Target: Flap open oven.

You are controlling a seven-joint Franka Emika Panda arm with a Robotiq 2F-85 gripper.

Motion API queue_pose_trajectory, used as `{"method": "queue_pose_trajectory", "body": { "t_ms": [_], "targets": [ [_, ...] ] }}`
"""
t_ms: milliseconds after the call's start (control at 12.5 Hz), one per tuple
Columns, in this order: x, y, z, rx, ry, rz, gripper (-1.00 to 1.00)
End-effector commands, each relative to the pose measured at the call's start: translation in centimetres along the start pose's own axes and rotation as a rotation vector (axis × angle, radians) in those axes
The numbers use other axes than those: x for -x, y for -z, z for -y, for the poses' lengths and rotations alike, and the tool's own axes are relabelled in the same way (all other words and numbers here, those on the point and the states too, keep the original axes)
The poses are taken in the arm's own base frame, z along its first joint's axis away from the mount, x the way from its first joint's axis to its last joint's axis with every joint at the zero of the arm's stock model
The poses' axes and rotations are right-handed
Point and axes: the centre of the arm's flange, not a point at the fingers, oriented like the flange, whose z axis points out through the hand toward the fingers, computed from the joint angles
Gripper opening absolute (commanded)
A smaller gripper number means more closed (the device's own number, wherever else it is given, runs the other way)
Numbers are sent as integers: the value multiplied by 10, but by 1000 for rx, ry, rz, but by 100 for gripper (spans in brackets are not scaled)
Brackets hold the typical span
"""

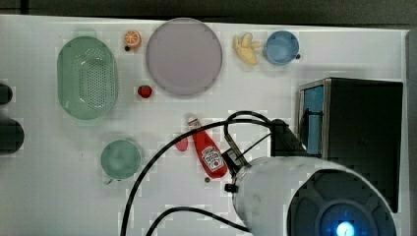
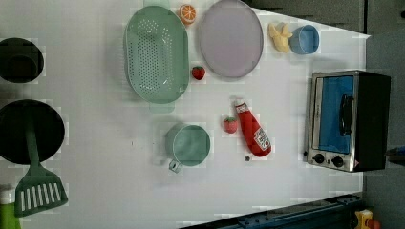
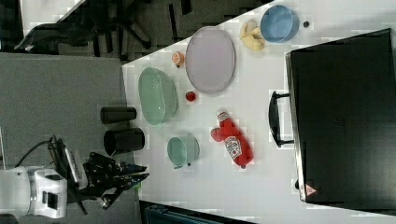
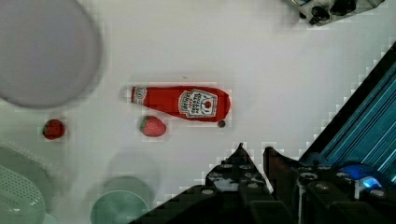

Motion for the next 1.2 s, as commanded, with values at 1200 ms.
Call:
{"method": "queue_pose_trajectory", "body": {
  "t_ms": [1200],
  "targets": [
    [-196,-120,-66,130,893,-190,-65]
  ]
}}
